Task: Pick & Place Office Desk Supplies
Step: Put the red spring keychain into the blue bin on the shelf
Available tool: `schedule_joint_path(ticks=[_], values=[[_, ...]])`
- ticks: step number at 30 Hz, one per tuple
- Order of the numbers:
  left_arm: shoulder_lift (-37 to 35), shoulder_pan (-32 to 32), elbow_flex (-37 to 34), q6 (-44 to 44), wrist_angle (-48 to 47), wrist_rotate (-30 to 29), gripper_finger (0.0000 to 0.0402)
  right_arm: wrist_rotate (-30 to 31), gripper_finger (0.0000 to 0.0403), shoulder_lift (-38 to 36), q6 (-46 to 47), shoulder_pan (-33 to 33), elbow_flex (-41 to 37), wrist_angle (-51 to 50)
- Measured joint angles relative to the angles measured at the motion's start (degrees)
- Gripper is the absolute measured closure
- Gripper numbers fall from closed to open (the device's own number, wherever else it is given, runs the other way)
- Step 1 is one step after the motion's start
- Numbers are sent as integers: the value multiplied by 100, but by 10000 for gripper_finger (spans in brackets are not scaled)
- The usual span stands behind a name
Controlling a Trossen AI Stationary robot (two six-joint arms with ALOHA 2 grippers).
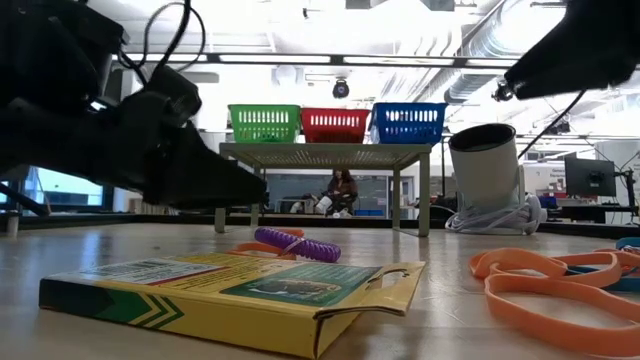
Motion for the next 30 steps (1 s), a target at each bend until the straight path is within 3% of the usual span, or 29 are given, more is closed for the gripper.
schedule_joint_path(ticks=[7, 13, 19, 30], values=[[0, 76, 0, 403, 34, 800, 179, 29, 100, 0, -1192, -4, -479, 1622], [-209, 329, 0, 406, -308, 1132, 179, -69, 100, 0, -1622, -4, -487, 1915], [-1196, 723, 209, 337, -2505, 1917, 179, -72, 100, 0, -1624, -4, -487, 1926], [-2760, 1130, 753, 359, -6055, 1920, 179, -98, 100, 4, -1624, -6, -487, 1948]])
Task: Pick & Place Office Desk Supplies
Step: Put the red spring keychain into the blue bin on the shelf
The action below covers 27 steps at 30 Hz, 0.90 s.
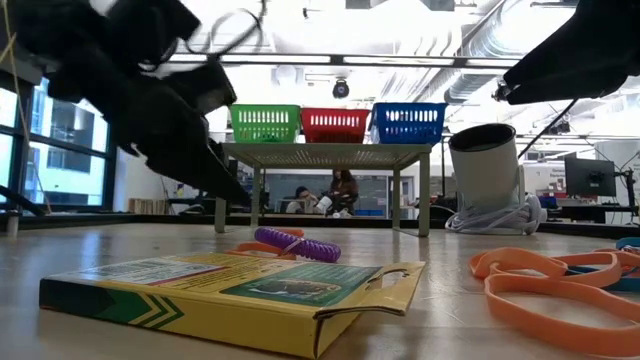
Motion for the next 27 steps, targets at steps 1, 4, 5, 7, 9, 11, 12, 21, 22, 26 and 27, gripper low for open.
schedule_joint_path(ticks=[1, 4, 5, 7, 9, 11, 12, 21, 22, 26, 27], values=[[-21, 107, 70, -21, -252, 1, 179, 0, 100, 0, -2, 0, 0, -1], [39, 412, 244, -26, -540, 125, 179, 2, 100, 0, 0, -37, 0, -2], [93, 505, 305, -24, -500, 211, 179, -4, 100, 2, 5, -65, 0, 0], [178, 664, 354, 64, -377, 264, 179, -45, 100, 2, 26, -126, 0, 4], [269, 777, 380, 365, -125, 360, 179, -195, 100, 2, 28, -199, 0, 38], [326, 842, 377, 730, 67, 385, 179, -345, 100, 2, 31, -288, 0, 47], [362, 864, 377, 796, 115, 398, 179, -426, 100, 2, 31, -322, 0, 54], [1035, 964, 375, 894, 820, 385, 179, -234, 100, 105, -125, -369, 0, 84], [1142, 962, 371, 1099, 939, 371, 179, -243, 100, 118, -120, -370, 2, 96], [1516, 959, 373, 1447, 1515, 256, 179, -264, 100, 218, -129, -402, 0, 149], [1573, 959, 373, 1418, 1613, 248, 179, -258, 100, 224, -136, -404, 0, 167]])
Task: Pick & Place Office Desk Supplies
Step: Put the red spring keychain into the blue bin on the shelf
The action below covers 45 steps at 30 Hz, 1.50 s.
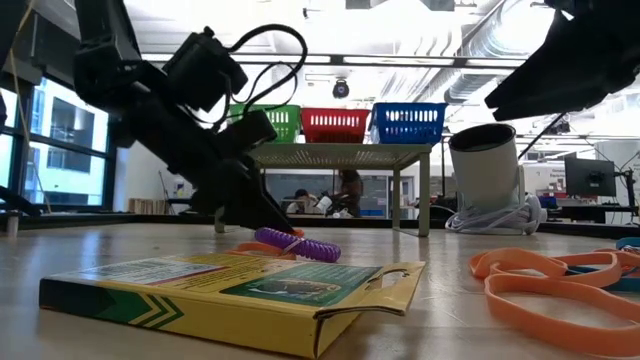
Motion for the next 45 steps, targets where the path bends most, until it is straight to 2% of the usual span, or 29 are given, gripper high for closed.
schedule_joint_path(ticks=[10, 14, 28, 35, 45], values=[[64, 2, 0, -129, 210, -420, 179, 0, 100, 58, -15, -2, 2, 8], [64, 27, 0, -789, 199, -618, 179, -1, 100, 56, -15, -2, 2, 9], [44, -13, 18, -1349, -478, -663, 184, 18, 100, 56, -15, -7, 2, 8], [33, -127, 39, -1383, -1250, -621, 245, 29, 100, 55, -17, -7, 2, 7], [37, -328, 37, -1293, -1706, -600, 374, 17, 100, 54, -17, -7, 2, 6]])
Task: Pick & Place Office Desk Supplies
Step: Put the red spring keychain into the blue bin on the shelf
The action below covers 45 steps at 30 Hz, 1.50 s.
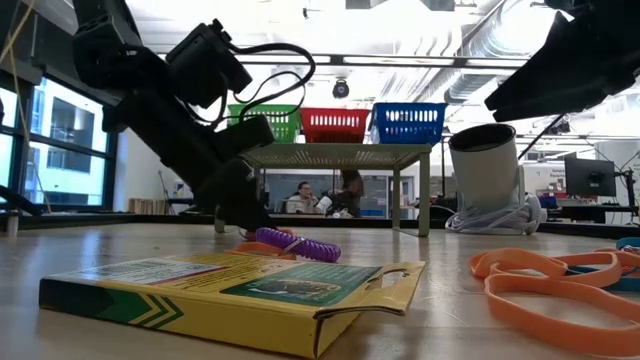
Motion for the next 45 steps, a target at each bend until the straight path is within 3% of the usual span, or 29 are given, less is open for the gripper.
schedule_joint_path(ticks=[7, 15, 23, 28, 32, 38, 45], values=[[12, -225, -2, 275, -46, -188, 393, -12, 100, 0, 0, 0, 0, 0], [-113, -1155, 79, 717, 23, -1518, 396, -13, 100, 0, 0, -1, 0, 0], [-364, -1690, 465, 1274, -24, -1634, 397, -14, 100, -2, 0, -1, 0, 60], [-534, -1999, 925, 1431, 8, -2044, 397, -12, 100, -2, -53, -2, 0, 156], [-699, -2195, 1312, 1195, 55, -1905, 397, -41, 100, -2, -375, -2, -2, 649], [-845, -2240, 1552, 618, 217, -892, 397, -390, 100, -2, -1346, -2, 0, 1677], [-848, -2240, 1554, 491, 1140, 24, 397, -933, 100, -2, -2138, -2, 0, 2516]])
